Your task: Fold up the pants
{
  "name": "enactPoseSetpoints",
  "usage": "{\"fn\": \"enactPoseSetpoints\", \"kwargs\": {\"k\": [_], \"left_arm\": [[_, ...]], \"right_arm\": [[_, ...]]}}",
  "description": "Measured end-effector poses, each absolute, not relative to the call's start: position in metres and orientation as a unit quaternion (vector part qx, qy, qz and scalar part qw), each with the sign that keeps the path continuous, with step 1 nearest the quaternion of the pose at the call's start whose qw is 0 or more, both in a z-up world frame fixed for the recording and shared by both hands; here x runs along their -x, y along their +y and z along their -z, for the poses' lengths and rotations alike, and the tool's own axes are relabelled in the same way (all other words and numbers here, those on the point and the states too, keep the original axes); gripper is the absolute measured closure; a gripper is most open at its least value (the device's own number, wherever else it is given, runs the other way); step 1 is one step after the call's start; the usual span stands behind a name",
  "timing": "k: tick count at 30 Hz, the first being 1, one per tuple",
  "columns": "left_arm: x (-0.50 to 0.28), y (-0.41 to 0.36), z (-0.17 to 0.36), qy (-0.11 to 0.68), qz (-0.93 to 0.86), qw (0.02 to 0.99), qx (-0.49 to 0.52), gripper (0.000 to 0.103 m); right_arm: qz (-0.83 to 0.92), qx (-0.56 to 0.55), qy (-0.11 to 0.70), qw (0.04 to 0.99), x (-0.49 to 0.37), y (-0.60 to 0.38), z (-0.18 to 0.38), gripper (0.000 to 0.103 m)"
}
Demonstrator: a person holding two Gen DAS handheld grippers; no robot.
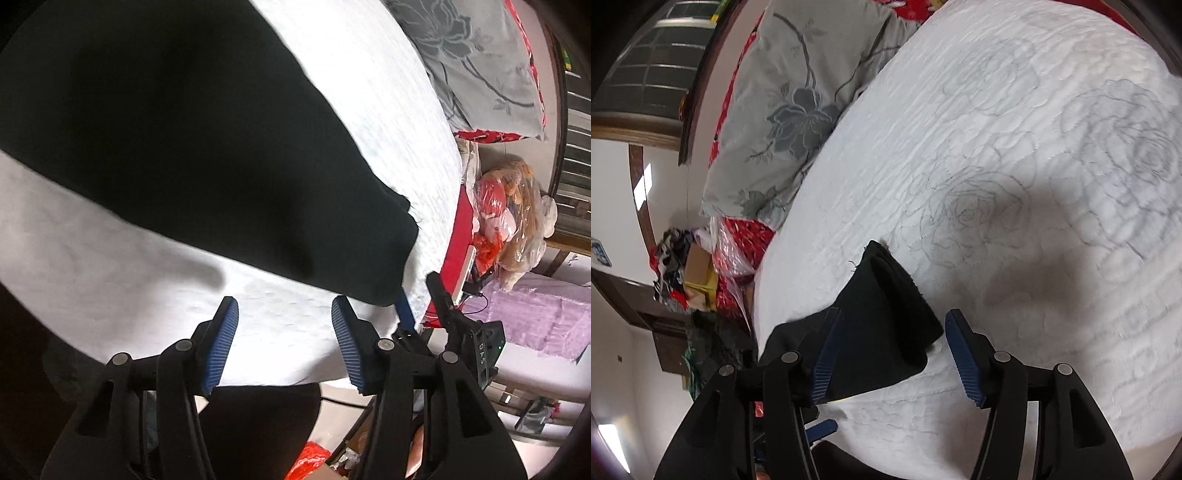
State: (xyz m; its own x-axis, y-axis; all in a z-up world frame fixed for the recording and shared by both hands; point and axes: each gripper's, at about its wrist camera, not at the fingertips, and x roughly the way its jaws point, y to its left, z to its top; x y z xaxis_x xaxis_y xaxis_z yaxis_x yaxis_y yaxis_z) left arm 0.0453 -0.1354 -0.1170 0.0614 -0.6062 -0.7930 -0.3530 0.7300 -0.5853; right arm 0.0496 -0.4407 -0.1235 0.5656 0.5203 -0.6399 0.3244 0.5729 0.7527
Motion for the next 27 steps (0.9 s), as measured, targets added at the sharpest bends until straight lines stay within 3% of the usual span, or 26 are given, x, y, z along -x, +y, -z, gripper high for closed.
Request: {"fn": "enactPoseSetpoints", "kwargs": {"k": [17, 27], "left_arm": [[-0.063, -0.21, 0.134, 0.67, 0.101, 0.613, 0.407, 0.052], [-0.083, -0.238, 0.144, 0.634, 0.1, 0.62, 0.452, 0.052]], "right_arm": [[-0.144, -0.383, 0.527, 0.745, -0.119, -0.459, 0.132, 0.036], [-0.186, -0.444, 0.523, 0.703, -0.125, -0.484, 0.145, 0.033]]}}
